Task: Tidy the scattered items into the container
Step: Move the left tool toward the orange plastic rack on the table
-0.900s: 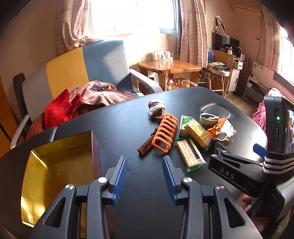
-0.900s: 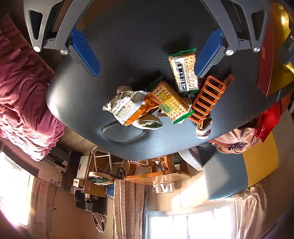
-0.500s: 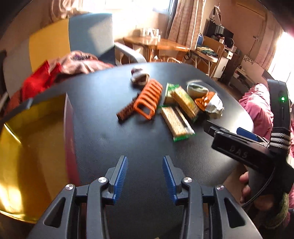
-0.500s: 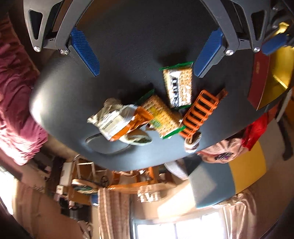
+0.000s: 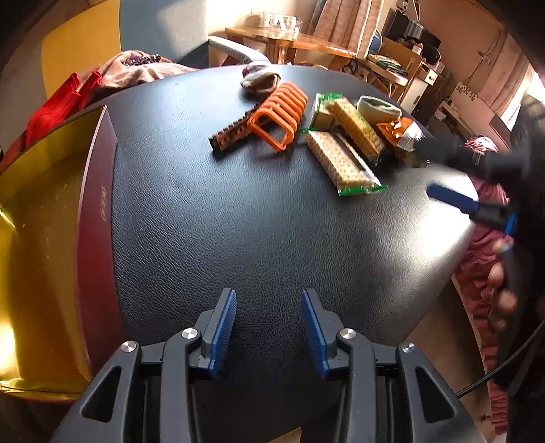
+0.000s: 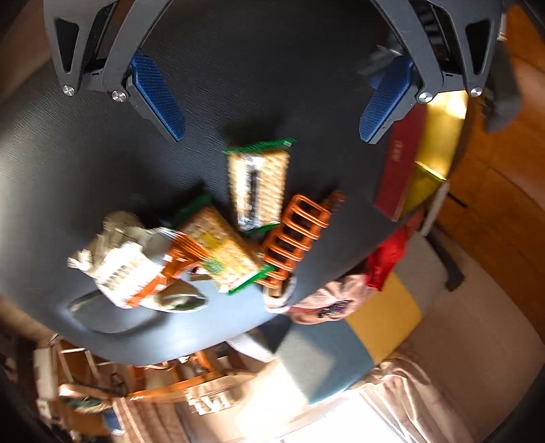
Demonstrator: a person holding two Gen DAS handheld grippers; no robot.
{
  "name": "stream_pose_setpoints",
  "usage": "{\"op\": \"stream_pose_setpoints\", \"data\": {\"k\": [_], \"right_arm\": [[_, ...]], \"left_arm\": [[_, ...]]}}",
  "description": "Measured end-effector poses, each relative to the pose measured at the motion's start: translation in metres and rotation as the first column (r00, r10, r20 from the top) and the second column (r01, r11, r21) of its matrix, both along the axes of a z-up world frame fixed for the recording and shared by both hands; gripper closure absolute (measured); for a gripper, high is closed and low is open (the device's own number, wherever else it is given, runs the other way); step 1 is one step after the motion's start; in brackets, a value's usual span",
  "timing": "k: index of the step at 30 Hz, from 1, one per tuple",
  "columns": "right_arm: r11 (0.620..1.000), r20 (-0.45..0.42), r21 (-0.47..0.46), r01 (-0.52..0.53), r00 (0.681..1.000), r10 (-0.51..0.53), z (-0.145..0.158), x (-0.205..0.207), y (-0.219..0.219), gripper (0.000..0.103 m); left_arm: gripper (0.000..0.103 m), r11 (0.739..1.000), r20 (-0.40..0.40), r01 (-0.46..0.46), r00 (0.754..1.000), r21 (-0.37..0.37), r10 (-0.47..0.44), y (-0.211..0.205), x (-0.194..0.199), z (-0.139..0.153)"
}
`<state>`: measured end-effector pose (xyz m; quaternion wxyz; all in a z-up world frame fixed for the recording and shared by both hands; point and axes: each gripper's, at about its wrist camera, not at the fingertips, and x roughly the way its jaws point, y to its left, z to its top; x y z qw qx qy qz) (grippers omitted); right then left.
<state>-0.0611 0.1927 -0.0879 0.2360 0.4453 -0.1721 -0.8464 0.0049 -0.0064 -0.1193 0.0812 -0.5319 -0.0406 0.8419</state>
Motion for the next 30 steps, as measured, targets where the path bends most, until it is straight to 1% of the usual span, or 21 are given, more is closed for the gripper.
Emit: {"op": "stream_pose_setpoints", "data": {"k": [2,5,6,10,12,14,16,19,21,23,27,30], "right_arm": [[0.996,0.003,-0.07,-0.048,0.999,0.048,0.005,-0.012,-0.003,0.0],[0.992,-0.006,-0.073,-0.104,0.995,0.104,0.009,-0.036,-0.02,0.0],[0.99,-0.005,-0.068,-0.12,0.993,0.12,0.01,-0.044,-0.026,0.0],[0.985,0.008,-0.027,-0.172,0.985,0.172,0.005,-0.08,-0.054,0.0],[0.981,0.022,-0.015,-0.195,0.981,0.195,0.002,-0.094,-0.064,0.0],[0.974,0.029,0.022,-0.224,0.974,0.223,-0.006,-0.11,-0.076,0.0],[0.97,0.045,0.068,-0.233,0.972,0.231,-0.013,-0.12,-0.078,0.0],[0.962,0.092,0.096,-0.254,0.965,0.245,-0.025,-0.13,-0.077,0.0],[0.957,0.125,0.079,-0.278,0.955,0.268,-0.033,-0.13,-0.073,0.0],[0.955,0.132,0.064,-0.291,0.951,0.281,-0.037,-0.124,-0.067,0.0],[0.944,0.136,-0.027,-0.328,0.935,0.328,-0.04,-0.103,-0.049,0.0],[0.938,0.144,-0.1,-0.333,0.928,0.344,-0.041,-0.081,-0.029,0.0]], "left_arm": [[0.061,1.0,0.0,0.006,1.0,0.005,-0.006,0.0,0.001,-0.002],[0.057,1.0,-0.012,0.018,1.0,0.013,-0.018,-0.001,0.003,-0.002],[0.055,1.0,-0.016,0.02,1.0,0.018,-0.02,-0.002,0.004,-0.003],[0.048,0.999,-0.03,0.03,0.999,0.038,-0.029,-0.004,0.005,-0.003],[0.046,0.998,-0.037,0.035,0.999,0.048,-0.033,-0.005,0.006,-0.004],[0.045,0.998,-0.045,0.039,0.998,0.057,-0.037,-0.006,0.007,-0.004],[0.045,0.997,-0.052,0.044,0.998,0.067,-0.041,-0.007,0.008,-0.005],[0.045,0.996,-0.058,0.047,0.997,0.081,-0.043,-0.01,0.009,-0.005],[0.044,0.995,-0.064,0.05,0.997,0.082,-0.045,-0.01,0.012,-0.005],[0.045,0.995,-0.07,0.053,0.996,0.079,-0.047,-0.011,0.015,-0.005],[0.045,0.997,-0.082,0.063,0.995,0.052,-0.058,-0.009,0.019,-0.003],[0.044,0.998,-0.07,0.059,0.996,0.021,-0.058,-0.007,0.019,0.002]]}}
